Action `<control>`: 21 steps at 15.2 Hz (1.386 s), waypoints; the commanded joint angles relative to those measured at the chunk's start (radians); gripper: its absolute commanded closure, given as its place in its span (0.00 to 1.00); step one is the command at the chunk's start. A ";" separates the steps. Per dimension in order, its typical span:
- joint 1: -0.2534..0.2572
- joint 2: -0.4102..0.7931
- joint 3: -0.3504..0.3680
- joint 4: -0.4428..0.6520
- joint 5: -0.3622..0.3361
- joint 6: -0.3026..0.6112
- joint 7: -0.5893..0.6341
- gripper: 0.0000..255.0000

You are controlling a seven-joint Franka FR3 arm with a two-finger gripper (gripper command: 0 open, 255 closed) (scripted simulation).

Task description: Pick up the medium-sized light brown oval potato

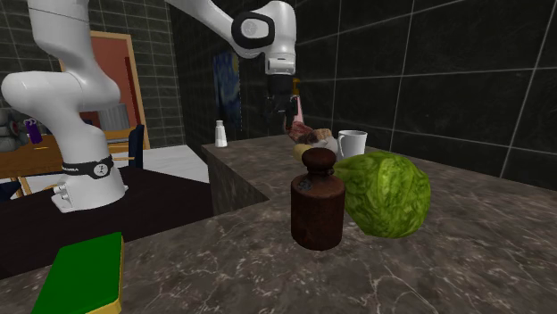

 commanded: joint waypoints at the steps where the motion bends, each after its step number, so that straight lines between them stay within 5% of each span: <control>1: 0.025 0.082 -0.004 0.069 -0.038 0.007 0.047 0.00; 6: 0.102 0.286 -0.033 0.283 -0.113 -0.009 0.129 0.00; 16: 0.113 0.339 -0.050 0.258 -0.140 0.066 0.149 0.00; 17: 0.114 0.340 -0.051 0.259 -0.140 0.066 0.149 1.00; 21: 0.113 0.339 -0.050 0.259 -0.139 0.065 0.148 1.00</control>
